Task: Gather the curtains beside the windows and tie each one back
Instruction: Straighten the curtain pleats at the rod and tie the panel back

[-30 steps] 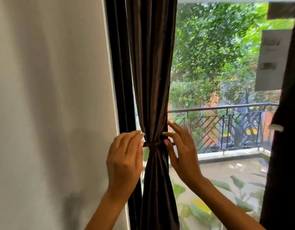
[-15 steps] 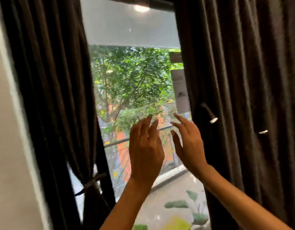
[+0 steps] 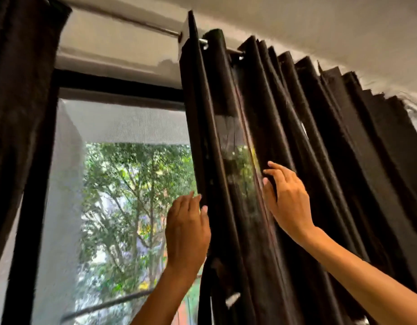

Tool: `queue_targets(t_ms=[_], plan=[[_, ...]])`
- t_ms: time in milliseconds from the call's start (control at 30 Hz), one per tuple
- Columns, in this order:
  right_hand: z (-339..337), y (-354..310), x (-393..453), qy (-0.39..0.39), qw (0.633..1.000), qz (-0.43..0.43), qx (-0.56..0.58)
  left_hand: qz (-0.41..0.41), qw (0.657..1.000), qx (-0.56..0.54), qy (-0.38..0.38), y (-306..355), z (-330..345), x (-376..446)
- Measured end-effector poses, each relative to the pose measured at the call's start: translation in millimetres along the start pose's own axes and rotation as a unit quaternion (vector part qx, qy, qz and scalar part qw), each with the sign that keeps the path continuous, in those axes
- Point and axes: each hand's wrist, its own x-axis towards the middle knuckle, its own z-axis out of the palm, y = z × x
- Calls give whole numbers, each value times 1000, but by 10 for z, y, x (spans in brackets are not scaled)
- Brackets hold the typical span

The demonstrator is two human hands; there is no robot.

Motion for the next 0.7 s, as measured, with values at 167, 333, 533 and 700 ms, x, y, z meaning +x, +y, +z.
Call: queue_targets(t_ms=[167,333,533,700], plan=[[391,171,367,-95,993,66,35,-5,1000,21,18,159,431,530],[720,-10,592,-188,974,90,84,-39,998,46,2,128,605,1056],[899,-150,772,-180,978,76,78,-112,991,67,-24,-68,686,1422],[963,-100,821,-160,985,49,46,-122,992,-36,21,-206,732,1519]])
